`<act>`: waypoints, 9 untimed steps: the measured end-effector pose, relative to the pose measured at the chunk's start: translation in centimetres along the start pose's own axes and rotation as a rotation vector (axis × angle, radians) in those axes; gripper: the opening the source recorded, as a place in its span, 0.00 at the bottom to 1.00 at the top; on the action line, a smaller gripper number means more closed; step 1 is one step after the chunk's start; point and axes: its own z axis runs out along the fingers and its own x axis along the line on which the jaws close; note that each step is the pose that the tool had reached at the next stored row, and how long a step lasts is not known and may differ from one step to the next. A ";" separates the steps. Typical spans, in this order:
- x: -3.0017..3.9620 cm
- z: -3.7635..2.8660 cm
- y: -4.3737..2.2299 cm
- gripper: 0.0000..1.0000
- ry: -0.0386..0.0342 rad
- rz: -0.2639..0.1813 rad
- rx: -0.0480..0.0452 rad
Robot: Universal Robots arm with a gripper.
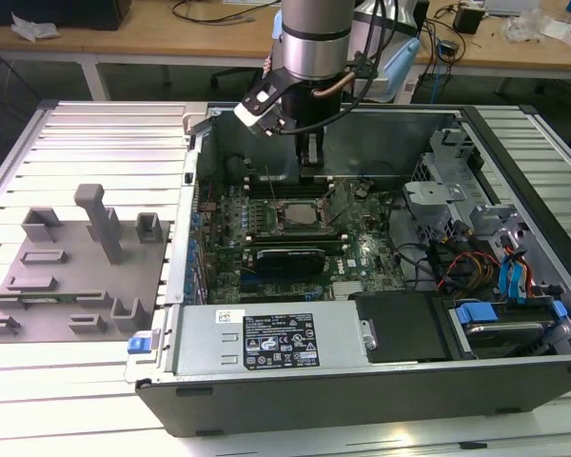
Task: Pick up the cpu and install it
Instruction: 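Close the cpu cover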
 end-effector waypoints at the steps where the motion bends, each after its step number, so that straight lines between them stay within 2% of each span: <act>1: 0.00 -0.11 0.00 0.11 0.0000 0.000 0.0000; 9: -0.02 -0.73 0.03 0.11 0.0002 0.000 -0.0001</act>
